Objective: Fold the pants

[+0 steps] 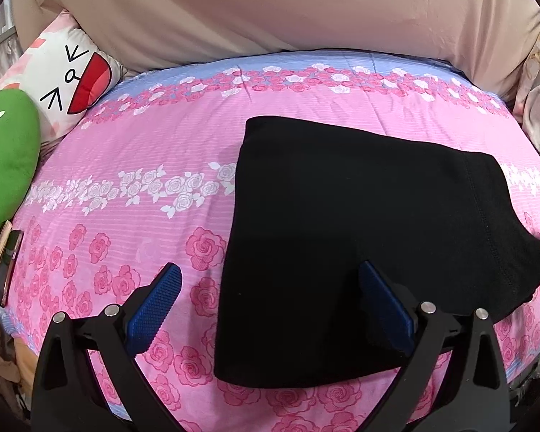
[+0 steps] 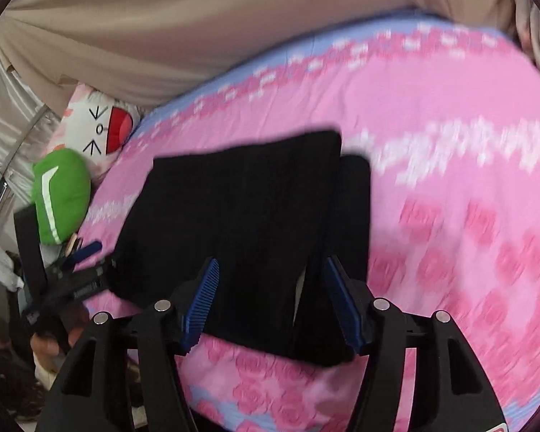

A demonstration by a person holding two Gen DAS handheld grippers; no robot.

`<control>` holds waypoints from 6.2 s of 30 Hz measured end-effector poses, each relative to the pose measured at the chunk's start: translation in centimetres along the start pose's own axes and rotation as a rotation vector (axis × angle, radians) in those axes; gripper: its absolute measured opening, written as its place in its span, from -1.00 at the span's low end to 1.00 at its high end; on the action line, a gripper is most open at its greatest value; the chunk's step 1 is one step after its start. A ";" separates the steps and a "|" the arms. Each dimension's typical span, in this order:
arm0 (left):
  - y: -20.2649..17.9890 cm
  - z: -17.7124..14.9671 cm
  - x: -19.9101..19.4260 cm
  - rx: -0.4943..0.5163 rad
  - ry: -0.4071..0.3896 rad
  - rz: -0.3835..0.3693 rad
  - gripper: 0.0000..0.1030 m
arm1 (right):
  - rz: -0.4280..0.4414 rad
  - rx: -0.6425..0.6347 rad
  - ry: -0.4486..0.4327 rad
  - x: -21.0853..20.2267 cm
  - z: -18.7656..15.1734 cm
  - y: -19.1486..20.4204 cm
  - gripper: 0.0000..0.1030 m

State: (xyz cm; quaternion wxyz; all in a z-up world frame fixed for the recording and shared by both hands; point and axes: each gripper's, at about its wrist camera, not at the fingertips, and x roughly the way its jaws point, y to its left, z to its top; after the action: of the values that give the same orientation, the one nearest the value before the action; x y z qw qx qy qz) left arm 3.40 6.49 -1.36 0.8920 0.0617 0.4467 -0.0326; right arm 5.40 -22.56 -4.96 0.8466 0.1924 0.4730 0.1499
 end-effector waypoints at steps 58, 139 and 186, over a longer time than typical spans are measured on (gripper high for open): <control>2.6 -0.7 -3.7 -0.068 -0.008 -0.013 0.88 | 0.211 0.012 0.037 7.1 2.9 4.1 -0.38; 3.1 -1.6 2.2 -0.210 0.128 -0.254 0.91 | -0.242 0.001 -0.134 -2.0 -3.7 0.2 0.54; -0.7 -1.9 0.7 -0.023 0.017 -0.022 0.80 | -0.226 -0.126 -0.119 0.1 -4.3 4.6 -1.00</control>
State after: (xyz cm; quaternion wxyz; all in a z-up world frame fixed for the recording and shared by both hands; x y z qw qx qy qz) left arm 2.26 6.06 -3.10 0.8883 0.0466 0.4553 -0.0366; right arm 1.41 -17.67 -4.95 0.8951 0.0926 0.4302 0.0714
